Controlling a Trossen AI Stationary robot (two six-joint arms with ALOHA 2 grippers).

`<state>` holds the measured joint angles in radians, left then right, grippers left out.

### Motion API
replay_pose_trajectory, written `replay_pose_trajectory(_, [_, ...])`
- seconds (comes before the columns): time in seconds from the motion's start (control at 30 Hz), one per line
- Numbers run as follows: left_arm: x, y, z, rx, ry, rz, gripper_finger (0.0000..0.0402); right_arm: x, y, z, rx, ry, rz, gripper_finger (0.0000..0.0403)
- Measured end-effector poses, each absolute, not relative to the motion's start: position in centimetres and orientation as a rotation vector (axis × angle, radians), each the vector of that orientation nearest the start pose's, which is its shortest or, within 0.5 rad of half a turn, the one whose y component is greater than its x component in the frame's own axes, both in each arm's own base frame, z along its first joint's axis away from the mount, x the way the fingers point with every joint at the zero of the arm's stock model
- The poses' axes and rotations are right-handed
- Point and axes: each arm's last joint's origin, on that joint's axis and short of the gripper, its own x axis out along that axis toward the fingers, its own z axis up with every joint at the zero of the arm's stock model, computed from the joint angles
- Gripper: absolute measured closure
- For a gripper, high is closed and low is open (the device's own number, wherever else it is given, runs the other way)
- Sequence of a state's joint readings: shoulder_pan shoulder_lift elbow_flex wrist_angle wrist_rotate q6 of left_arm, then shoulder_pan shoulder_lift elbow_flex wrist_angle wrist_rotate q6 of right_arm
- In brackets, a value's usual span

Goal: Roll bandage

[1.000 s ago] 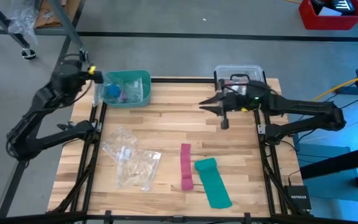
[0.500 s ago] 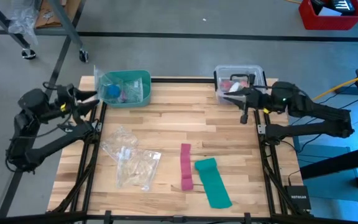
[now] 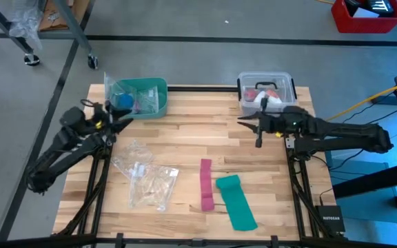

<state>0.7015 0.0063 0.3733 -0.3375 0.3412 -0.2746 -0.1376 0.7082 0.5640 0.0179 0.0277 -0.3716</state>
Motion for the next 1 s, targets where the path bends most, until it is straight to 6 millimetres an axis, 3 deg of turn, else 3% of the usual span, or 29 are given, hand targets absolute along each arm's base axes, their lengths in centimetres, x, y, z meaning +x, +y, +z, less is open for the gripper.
replay_pose_trajectory(0.17, [6.8,4.1,22.5,-0.23,-0.188,0.297,0.0176,16.5,-2.4,24.8,-0.277,0.163,-0.166,0.0341])
replay_pose_trajectory(0.37, [7.8,4.4,20.1,-0.195,-0.202,0.265,0.0176,16.1,-2.6,21.6,-0.232,0.194,-0.231,0.0341])
replay_pose_trajectory(0.57, [8.4,4.7,17.9,-0.225,-0.175,0.328,0.0176,15.8,-2.8,20.3,-0.246,0.228,-0.307,0.0341])
replay_pose_trajectory(0.83, [8.5,4.7,17.7,-0.142,-0.149,0.458,0.0176,15.5,-2.9,19.4,-0.277,0.317,-0.357,0.0341])
replay_pose_trajectory(1.0, [8.6,4.6,16.9,-0.185,-0.08,0.463,0.0176,15.4,-2.9,19.0,-0.282,0.362,-0.371,0.0341])
